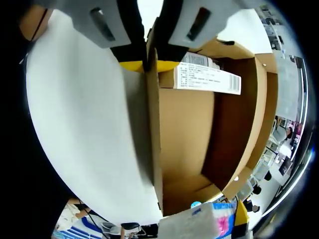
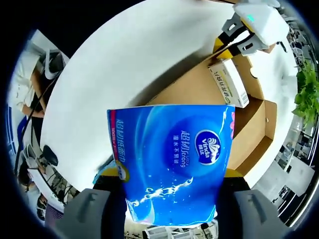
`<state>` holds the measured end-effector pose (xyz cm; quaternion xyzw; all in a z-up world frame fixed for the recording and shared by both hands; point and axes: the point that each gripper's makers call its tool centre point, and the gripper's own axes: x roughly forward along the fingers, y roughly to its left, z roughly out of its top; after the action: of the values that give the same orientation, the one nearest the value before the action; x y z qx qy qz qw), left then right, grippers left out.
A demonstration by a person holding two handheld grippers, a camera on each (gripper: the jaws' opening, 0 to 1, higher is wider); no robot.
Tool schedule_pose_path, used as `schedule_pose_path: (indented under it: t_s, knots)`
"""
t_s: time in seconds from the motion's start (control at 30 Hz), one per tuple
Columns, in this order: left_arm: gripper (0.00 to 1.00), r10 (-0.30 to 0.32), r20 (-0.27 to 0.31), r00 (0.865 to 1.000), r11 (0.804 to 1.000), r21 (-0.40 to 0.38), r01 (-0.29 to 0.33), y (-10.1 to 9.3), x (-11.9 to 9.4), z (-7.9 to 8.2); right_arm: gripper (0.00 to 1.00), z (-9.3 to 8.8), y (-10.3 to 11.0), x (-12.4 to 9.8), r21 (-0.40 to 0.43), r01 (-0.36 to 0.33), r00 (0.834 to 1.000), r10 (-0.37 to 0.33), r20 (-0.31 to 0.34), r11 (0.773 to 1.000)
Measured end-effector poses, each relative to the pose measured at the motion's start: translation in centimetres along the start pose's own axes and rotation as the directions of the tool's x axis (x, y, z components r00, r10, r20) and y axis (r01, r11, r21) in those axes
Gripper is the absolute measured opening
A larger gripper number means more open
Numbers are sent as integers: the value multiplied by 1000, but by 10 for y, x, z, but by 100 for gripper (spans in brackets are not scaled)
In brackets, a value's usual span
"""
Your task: Operate the shoe box by opening the lid, removing the specified soft item, and placing it in the target area until the item is outside and the box remains undamaged.
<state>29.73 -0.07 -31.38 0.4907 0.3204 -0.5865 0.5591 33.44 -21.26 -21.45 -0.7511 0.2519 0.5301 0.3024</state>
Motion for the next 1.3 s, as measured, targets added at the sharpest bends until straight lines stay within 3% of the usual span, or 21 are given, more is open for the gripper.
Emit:
schedule_pose_path:
  t_s: [0.67,0.87,1.03,1.3]
  knots:
    - [4,1,-5,1000,1000,-3,-1,1,0,-1,72,3,38,-13,128,-19,999,23,-29,992]
    - [4,1,-6,1000,1000,-4,-1,1,0,-1,72,4,79,-13,218,-57,997,67,-35,974]
    - [4,3,-8,1000,1000,-3,-3,0,1,-2,72,0,95,-12,261,-64,996,80,-49,963]
    - [5,7,-5,1000,1000,-5,-7,1,1,-2,72,9,127,-9,350,-81,994,103,-45,933]
